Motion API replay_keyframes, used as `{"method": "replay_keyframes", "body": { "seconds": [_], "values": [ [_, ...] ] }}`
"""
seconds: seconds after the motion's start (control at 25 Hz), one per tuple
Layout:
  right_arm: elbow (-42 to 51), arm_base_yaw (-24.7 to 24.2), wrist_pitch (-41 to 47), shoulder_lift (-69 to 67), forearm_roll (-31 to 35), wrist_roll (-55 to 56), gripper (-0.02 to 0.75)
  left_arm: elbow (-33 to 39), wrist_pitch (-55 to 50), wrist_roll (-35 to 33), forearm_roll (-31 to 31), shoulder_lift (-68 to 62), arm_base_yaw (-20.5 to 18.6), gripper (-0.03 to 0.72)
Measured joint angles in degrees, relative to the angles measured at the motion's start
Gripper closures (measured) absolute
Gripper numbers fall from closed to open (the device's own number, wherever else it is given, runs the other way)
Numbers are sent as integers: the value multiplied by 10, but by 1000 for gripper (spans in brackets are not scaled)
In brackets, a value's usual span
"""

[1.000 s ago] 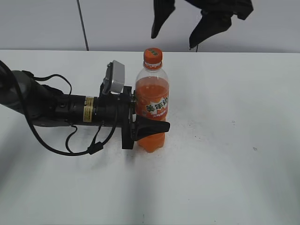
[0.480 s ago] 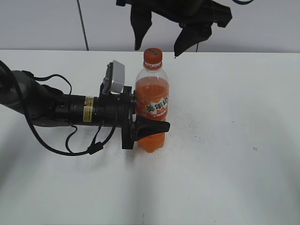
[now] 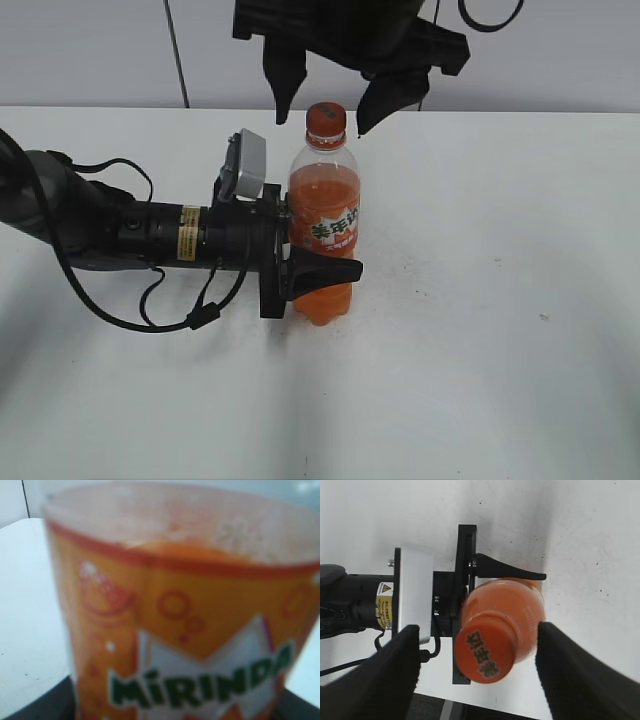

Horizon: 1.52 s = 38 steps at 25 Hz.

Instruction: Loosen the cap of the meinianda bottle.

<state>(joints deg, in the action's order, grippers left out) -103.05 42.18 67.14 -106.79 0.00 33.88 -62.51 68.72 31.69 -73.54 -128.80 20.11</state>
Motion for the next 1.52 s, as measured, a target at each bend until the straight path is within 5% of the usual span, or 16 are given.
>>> {"method": "replay_keyframes", "body": {
  "seconds": [0.16,0.44,0.68,1.12,1.52],
  "values": [
    [0,0,8,0,-5,1,248,0,0,0,0,0,0,273],
    [0,0,13,0,-6,-4,463,0,0,0,0,0,0,273],
    [-1,0,14,0,-6,-69,466,0,0,0,0,0,0,273],
    [-2,0,21,0,0,-575,468,0,0,0,-1,0,0,273],
    [-2,0,23,1,0,-733,468,0,0,0,-1,0,0,273]
  ]
}}
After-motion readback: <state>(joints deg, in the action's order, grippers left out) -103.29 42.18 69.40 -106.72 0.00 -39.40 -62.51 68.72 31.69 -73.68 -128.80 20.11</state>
